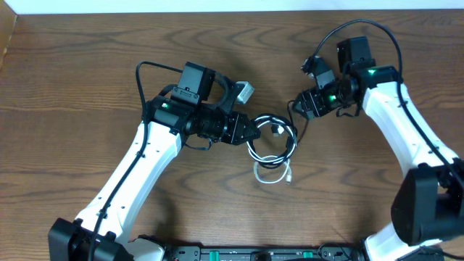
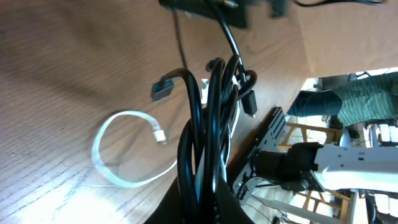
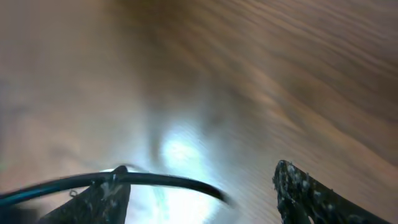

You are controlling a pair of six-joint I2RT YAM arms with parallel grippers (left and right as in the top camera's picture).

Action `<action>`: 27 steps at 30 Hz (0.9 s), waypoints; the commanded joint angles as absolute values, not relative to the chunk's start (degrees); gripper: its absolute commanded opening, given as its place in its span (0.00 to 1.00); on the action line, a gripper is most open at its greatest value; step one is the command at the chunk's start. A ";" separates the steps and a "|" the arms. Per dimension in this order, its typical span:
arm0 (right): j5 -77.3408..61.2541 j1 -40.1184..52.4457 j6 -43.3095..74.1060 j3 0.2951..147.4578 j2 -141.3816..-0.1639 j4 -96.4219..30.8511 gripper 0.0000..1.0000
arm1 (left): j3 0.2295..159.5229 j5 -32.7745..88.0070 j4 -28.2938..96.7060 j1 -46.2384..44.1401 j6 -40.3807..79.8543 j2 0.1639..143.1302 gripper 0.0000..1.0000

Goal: Untangle cables

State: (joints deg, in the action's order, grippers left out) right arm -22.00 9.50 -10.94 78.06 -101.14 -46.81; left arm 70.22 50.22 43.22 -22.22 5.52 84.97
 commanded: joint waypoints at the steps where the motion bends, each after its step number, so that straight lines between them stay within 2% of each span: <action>1: -1.48 8.82 5.76 78.74 -103.63 -46.52 0.71 | 71.22 54.15 42.81 -22.17 4.97 83.90 0.07; 4: 4.32 7.53 11.84 78.74 -105.78 -46.65 0.71 | 71.22 57.98 41.41 -21.41 4.97 83.90 0.07; 9: -0.97 4.82 11.94 78.74 -108.29 -46.92 0.70 | 71.22 65.58 36.51 -18.00 7.79 83.88 0.08; 20: 0.03 -5.98 13.30 78.74 -108.29 -50.68 0.70 | 71.22 65.56 29.39 -10.79 15.16 83.85 0.07; 23: -4.49 -8.58 11.22 78.74 -108.29 -52.18 0.70 | 71.22 65.39 29.19 -10.20 15.14 83.85 0.07; 27: -18.65 -9.15 1.19 78.76 -107.85 -52.45 0.70 | 71.22 65.28 29.19 -10.48 14.96 83.90 0.07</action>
